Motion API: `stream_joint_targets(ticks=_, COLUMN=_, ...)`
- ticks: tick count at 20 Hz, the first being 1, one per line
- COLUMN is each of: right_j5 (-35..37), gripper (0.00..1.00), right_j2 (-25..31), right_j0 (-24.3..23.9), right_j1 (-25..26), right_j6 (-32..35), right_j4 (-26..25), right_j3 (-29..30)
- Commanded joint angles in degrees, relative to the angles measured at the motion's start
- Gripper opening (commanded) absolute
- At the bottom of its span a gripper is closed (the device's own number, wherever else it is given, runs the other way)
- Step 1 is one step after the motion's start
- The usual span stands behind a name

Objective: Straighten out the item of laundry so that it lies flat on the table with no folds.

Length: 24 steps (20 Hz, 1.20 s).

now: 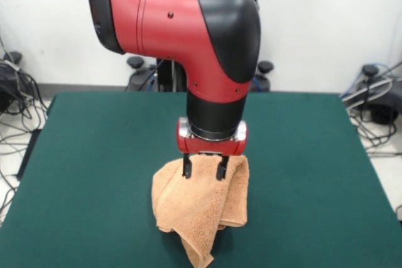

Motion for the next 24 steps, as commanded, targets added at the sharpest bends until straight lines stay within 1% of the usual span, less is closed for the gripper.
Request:
stream_joint_targets(ticks=1, right_j5=6.7, gripper=1.0, right_j2=-1.52, right_j0=0.84, right_j1=-2.9, right_j6=2.12, right_j4=-3.44, right_j3=0.79)
stream_joint_targets(ticks=2, right_j5=8.05, gripper=1.0, right_j2=-2.37, right_j0=1.85, right_j1=-2.97, right_j6=1.12, right_j4=-4.51, right_j3=-0.12)
stream_joint_targets(ticks=3, right_j5=8.08, gripper=1.0, right_j2=-3.03, right_j0=2.56, right_j1=-3.1, right_j6=1.85, right_j4=-4.55, right_j3=-0.17)
stream_joint_targets(ticks=7, right_j5=7.02, gripper=1.0, right_j2=-2.9, right_j0=4.05, right_j1=-2.36, right_j6=3.44, right_j4=-4.27, right_j3=-1.33)
stream_joint_targets(ticks=11, right_j5=10.15, gripper=1.0, right_j2=-5.52, right_j0=6.76, right_j1=-1.94, right_j6=3.92, right_j4=-6.13, right_j3=-4.49)
stream_joint_targets(ticks=15, right_j5=7.52, gripper=1.0, right_j2=-5.87, right_j0=8.25, right_j1=-0.37, right_j6=4.73, right_j4=-7.22, right_j3=-4.9)
stream_joint_targets(ticks=19, right_j5=2.57, gripper=1.0, right_j2=-5.55, right_j0=8.68, right_j1=1.42, right_j6=7.68, right_j4=-6.4, right_j3=-3.73)
stream_joint_targets(ticks=20, right_j5=2.55, gripper=1.0, right_j2=-5.76, right_j0=8.97, right_j1=2.2, right_j6=7.46, right_j4=-6.79, right_j3=-4.33)
stream_joint_targets(ticks=21, right_j5=4.36, gripper=1.0, right_j2=-6.2, right_j0=9.48, right_j1=2.97, right_j6=6.08, right_j4=-7.69, right_j3=-5.47)
stream_joint_targets(ticks=23, right_j5=3.85, gripper=1.0, right_j2=-5.83, right_j0=9.24, right_j1=3.62, right_j6=6.6, right_j4=-7.18, right_j3=-5.18)
stream_joint_targets(ticks=24, right_j5=2.08, gripper=1.0, right_j2=-4.89, right_j0=8.43, right_j1=3.66, right_j6=8.0, right_j4=-5.89, right_j3=-3.97)
